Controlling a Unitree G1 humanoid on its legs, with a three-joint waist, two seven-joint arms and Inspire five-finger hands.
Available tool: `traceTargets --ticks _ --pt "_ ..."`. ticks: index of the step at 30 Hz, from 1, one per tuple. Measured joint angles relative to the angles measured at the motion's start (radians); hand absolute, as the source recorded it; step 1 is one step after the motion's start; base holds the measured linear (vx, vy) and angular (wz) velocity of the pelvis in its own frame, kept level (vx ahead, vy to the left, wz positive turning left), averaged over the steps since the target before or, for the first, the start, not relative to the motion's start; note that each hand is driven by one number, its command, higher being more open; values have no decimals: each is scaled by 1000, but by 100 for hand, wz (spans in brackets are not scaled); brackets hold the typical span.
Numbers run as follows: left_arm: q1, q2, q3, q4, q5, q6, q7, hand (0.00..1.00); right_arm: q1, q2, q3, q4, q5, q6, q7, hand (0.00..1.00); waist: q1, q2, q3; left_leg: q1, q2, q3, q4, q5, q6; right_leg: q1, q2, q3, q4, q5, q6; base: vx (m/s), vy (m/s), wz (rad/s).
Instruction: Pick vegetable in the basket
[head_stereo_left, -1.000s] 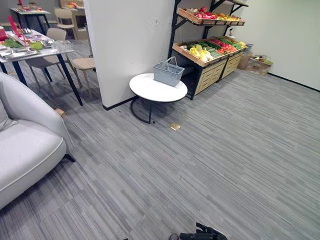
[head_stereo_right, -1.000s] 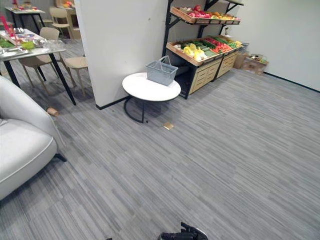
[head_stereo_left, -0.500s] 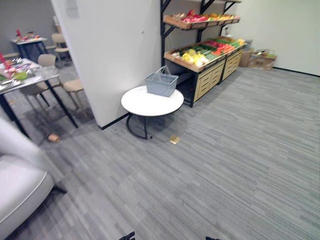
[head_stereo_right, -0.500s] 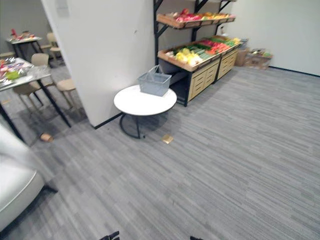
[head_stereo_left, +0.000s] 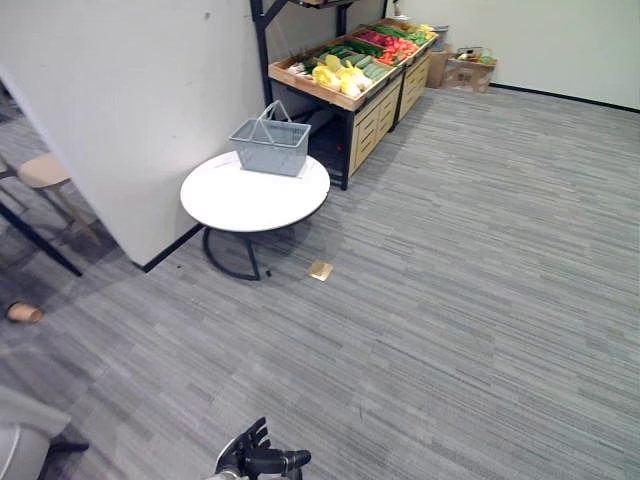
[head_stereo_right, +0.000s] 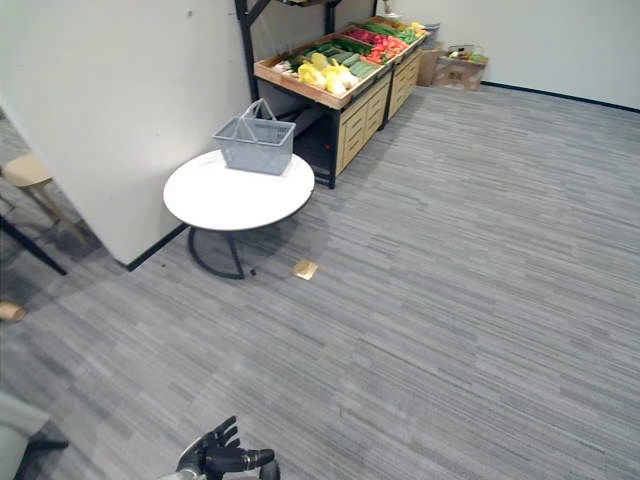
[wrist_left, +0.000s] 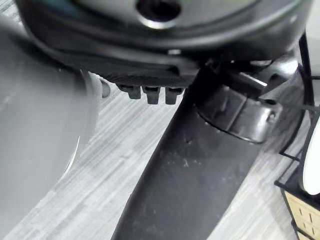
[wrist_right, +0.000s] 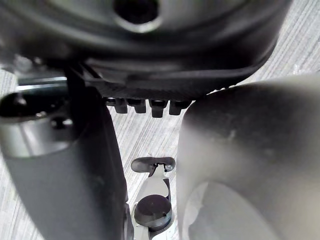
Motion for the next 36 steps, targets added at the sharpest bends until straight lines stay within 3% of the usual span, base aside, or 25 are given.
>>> traceTargets --ticks 4,6,7,9,10,11,13,14,17,18,19,20,21,22,23,24,25,26,27,30,32,33,34,36 --pt "15 11 -41 28 33 9 -3 100 11 12 -50 -11 -36 2 4 100 -1 -23 -45 90 -46 5 -88 -15 18 -115 -26 -19 289 39 26 281 129 4" --pt "20 20 -54 50 87 16 -11 100 11 14 -81 -17 -31 -8 -3 100 -10 -39 -51 175 -75 -23 -145 -28 33 -189 -59 -99 520 147 10 231 87 36" --pt "20 24 -61 56 89 22 -12 100 12 14 -86 -17 -30 -9 -10 100 -15 -33 -47 198 -78 -32 -159 -31 37 -201 -74 -122 568 186 6 235 46 33" --pt "23 32 -71 62 105 45 -18 100 7 7 -89 -19 -12 -11 -43 100 -15 -38 -47 260 -81 -47 -187 -52 39 -247 -121 -192 716 120 -8 200 39 14" --pt "23 33 -71 63 107 67 -18 100 6 2 -88 -24 9 -20 -56 100 -16 -30 -45 295 -73 -51 -196 -53 40 -274 -134 -234 738 46 -4 197 59 3" --pt "25 32 -72 72 108 78 -25 100 9 -1 -87 -39 15 -30 -64 100 -21 -12 -36 329 -47 -52 -205 -58 36 -293 -122 -268 698 -19 1 176 42 2" --pt "28 34 -72 76 114 95 -43 100 9 -5 -68 -44 61 -43 -69 100 -26 16 -37 345 4 -55 -209 -86 7 -328 -72 -283 540 -58 12 84 -12 -5" --pt "28 38 -72 77 115 96 -49 100 8 -6 -57 -44 88 -49 -72 100 -26 15 -37 345 19 -55 -207 -108 3 -345 -57 -281 443 -53 20 30 -83 -13" --pt "26 45 -67 75 127 111 -64 100 12 0 -53 -44 128 -89 -90 100 -34 14 -36 346 50 -67 -204 -149 -34 -376 -26 -261 102 6 66 73 -186 3" --pt "23 45 -66 76 151 114 -68 100 14 6 -49 -41 131 -108 -101 100 -47 17 -37 347 64 -88 -209 -159 -48 -370 -16 -261 19 121 79 172 -275 32" --pt "27 45 -66 77 166 114 -69 100 14 14 -50 -38 130 -113 -107 100 -51 7 -40 355 69 -98 -218 -162 -58 -356 -7 -271 -11 172 79 357 -340 33" --pt "19 36 -63 70 193 113 -71 100 13 13 -55 -37 123 -116 -117 100 -48 21 -27 367 63 -103 -211 -161 -83 -349 3 -299 19 171 85 349 -269 15" --pt "20 29 -56 65 198 114 -74 100 10 10 -56 -40 122 -118 -123 100 -49 29 -19 379 58 -104 -212 -150 -68 -367 3 -308 72 156 106 383 -263 -1" --pt "17 17 -26 61 214 115 -76 100 3 2 -59 -70 123 -128 -135 100 -53 45 -4 402 78 -73 -220 -146 -59 -479 -10 -326 293 120 123 170 -126 -6" --pt "18 20 -23 61 225 114 -77 100 1 1 -59 -98 123 -135 -133 100 -55 43 -2 409 86 -74 -223 -154 -71 -515 -17 -335 336 71 86 147 -174 -9" --pt "23 30 -8 62 243 115 -82 100 -1 8 -48 -117 124 -133 -127 100 -55 24 -9 428 85 -76 -229 -192 -93 -527 -32 -341 249 62 55 126 -227 -4" --pt "29 36 5 66 241 121 -85 100 1 16 -48 -113 123 -131 -124 100 -48 13 -12 447 89 -79 -231 -229 -122 -530 -41 -359 262 87 -11 230 -326 4" --pt "32 31 4 72 240 129 -88 100 1 18 -48 -108 118 -128 -132 100 -47 30 -23 459 119 -77 -221 -248 -102 -520 -20 -374 292 38 -15 253 -294 14" --pt "34 29 0 74 240 132 -92 100 0 15 -48 -98 118 -122 -132 100 -48 29 -39 460 131 -79 -211 -253 -96 -518 -9 -387 301 15 -19 342 -294 28" --pt "16 30 2 63 220 164 -91 100 -4 9 -59 -77 155 -86 -149 100 -54 51 -46 400 188 -110 -11 -277 -138 -469 20 -431 306 -46 -56 399 -317 28" --pt "20 12 7 59 152 160 -63 100 14 -5 -57 -71 162 -61 -143 100 -54 85 -70 293 221 -162 320 -258 -157 -389 69 -437 247 -76 -60 355 -211 2" --pt "20 7 7 58 146 148 -56 100 23 -8 -47 -68 156 -67 -143 100 -55 98 -82 255 232 -163 395 -231 -147 -367 87 -437 221 -77 -60 453 -142 -11" --pt "24 -4 8 55 141 125 -51 100 35 -15 -23 -56 152 -73 -140 100 -54 119 -89 177 273 -144 591 -203 -136 -298 125 -425 154 -75 -63 395 -28 -21" --pt "19 -7 12 37 140 101 -50 100 34 -22 -14 -36 154 -56 -132 100 -48 125 -89 125 294 -95 730 -227 -122 -221 146 -403 91 -59 -74 430 10 -32"
